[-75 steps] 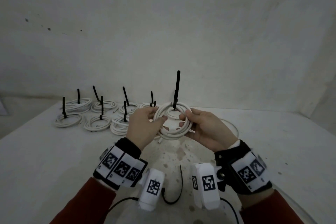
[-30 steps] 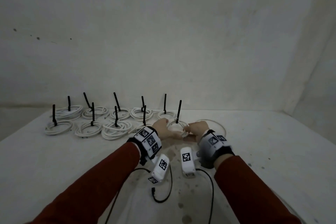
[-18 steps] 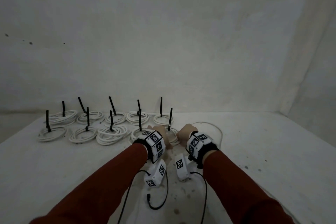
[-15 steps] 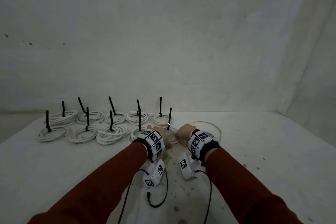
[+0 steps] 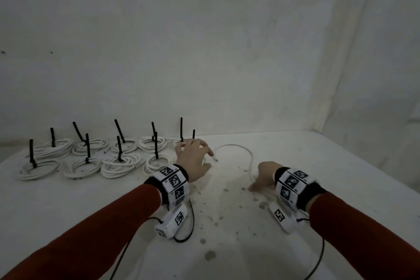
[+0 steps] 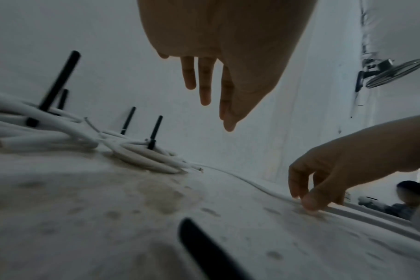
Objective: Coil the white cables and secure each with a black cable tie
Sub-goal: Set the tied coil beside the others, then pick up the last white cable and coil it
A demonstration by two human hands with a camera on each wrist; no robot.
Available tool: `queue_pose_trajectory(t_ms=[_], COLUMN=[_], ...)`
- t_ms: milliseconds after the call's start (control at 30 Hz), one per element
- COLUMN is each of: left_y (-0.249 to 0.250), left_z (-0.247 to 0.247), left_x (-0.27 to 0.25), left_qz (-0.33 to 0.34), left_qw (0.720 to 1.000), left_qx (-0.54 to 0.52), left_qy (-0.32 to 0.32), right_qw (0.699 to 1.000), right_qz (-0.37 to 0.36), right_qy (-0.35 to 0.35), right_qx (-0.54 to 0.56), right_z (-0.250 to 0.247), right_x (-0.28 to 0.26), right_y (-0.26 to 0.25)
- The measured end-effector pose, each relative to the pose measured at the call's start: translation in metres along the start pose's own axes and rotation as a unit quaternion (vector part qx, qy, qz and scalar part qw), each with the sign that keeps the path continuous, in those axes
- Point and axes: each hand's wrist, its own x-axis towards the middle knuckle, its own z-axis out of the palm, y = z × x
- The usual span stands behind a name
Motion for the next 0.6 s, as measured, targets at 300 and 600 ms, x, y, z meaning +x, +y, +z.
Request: queue_pose_trajectory(t_ms=[300, 600], left_y=[0.055, 0.056], left_z=[-0.011, -0.089], left_x=[0.017, 0.036], left_qz=[0.074, 0.156], left_qw=[0.997, 0.976], left_qx=[0.015, -0.123], left_qy=[-0.004, 0.086], right_qw=[0.978, 0.883], right_qz=[-0.07, -0.23], right_qy=[0.024, 0.227], right_qx=[0.195, 0.34], right_z=[-0.021, -0.102], right_x=[-0.035, -0.09], right_y=[0.004, -0.023])
